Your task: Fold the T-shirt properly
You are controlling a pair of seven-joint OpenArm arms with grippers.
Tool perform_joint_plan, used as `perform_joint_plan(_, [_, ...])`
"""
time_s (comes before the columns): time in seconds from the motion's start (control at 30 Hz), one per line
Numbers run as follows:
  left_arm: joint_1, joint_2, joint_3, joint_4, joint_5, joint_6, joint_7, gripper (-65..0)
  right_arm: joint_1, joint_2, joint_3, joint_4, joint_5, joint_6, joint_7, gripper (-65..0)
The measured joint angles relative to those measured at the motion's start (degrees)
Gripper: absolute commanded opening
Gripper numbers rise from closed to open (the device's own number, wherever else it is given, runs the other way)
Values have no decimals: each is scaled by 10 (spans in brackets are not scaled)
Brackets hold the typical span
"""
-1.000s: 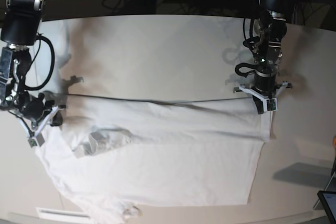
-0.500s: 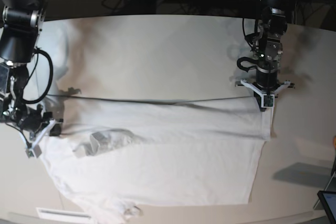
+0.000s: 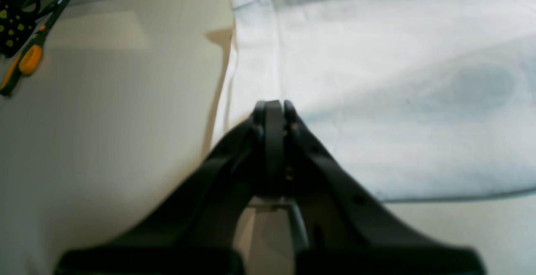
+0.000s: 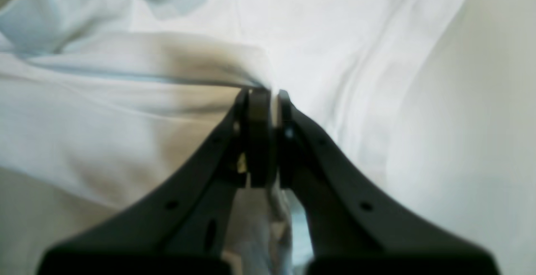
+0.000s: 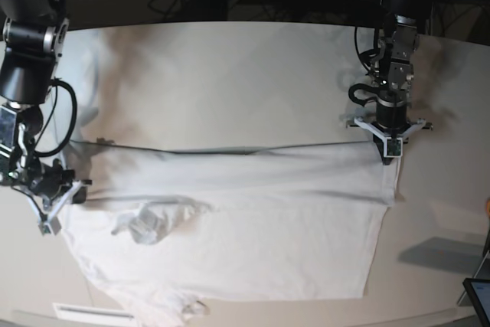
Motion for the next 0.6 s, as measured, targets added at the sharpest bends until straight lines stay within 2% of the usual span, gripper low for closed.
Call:
perform_joint_plan(0.13, [0, 0, 0, 0, 0, 0, 0, -650, 3, -1, 0, -36, -6, 0, 47, -650])
perform_joint_plan(0.37, [0, 0, 0, 0, 0, 0, 0, -650, 9, -1, 0, -40, -7, 0, 64, -650])
perform_joint_plan(0.6, [0, -1, -3, -1, 2, 0, 0, -650, 53, 6, -100, -78, -10, -4, 104, -650])
